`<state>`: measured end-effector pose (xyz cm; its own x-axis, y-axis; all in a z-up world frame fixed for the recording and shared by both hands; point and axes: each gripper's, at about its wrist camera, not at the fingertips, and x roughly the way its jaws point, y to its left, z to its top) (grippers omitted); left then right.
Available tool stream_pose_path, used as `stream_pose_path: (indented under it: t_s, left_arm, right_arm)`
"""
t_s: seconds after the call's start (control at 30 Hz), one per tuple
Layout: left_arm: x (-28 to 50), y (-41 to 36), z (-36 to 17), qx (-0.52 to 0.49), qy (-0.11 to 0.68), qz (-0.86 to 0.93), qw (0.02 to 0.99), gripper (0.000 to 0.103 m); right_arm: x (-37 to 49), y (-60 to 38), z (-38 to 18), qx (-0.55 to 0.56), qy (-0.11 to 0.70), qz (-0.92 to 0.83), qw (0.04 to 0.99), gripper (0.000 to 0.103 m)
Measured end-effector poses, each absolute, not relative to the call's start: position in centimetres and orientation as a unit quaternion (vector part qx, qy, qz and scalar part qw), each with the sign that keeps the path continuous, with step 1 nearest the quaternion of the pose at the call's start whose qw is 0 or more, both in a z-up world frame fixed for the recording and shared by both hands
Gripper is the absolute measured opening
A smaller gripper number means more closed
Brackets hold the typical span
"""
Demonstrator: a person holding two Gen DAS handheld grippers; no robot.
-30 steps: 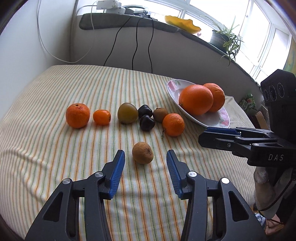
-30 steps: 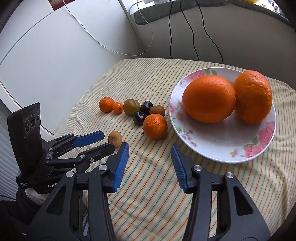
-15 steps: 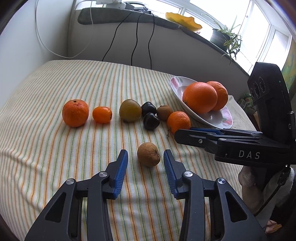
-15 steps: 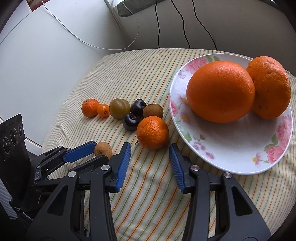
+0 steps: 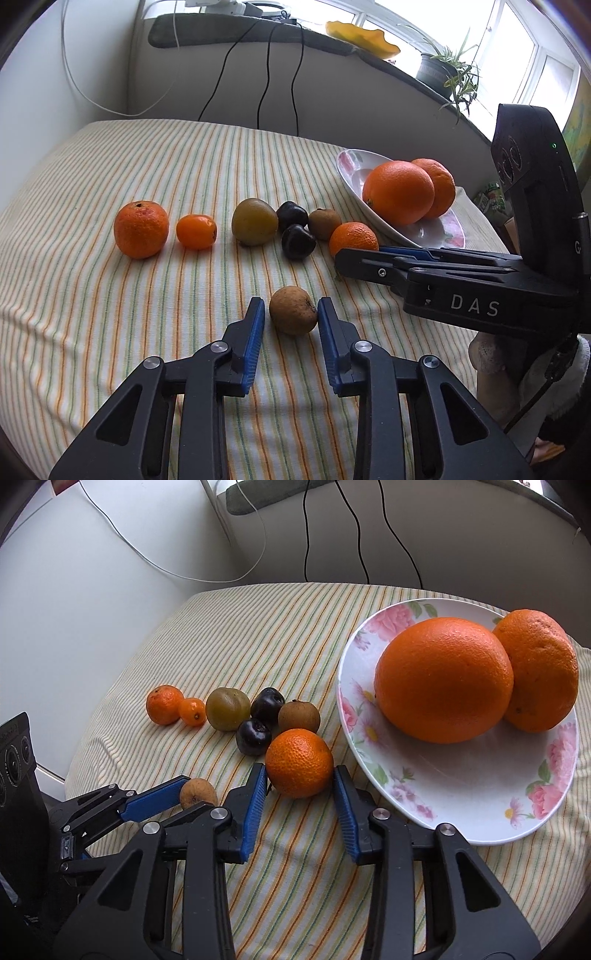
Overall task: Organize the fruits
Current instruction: 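Close the right gripper on the tangerine and lift it, then carry the tangerine with the right gripper toward the plate rim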
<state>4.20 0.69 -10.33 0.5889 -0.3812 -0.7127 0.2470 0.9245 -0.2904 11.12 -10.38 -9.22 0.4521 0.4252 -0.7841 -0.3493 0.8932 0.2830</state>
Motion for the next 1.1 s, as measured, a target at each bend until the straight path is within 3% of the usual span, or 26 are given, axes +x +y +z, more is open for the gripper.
stream_pose_path:
  t_s: [0.6,1.1]
  left_arm:
    - [3.9,0.5,-8.8,-0.091,0.403,-0.178,0.893,0.025]
    - [7.0,-4.5,-6.7,-0.074,0.382,-0.224,0.894,0.025]
  right_arm:
    - [8.4,-14.4,-6.8,0.052,0.443,0.257,0.857,0.037]
    - [7.7,-21.0,-5.5,0.064,0.422,0.206,0.881,0.037]
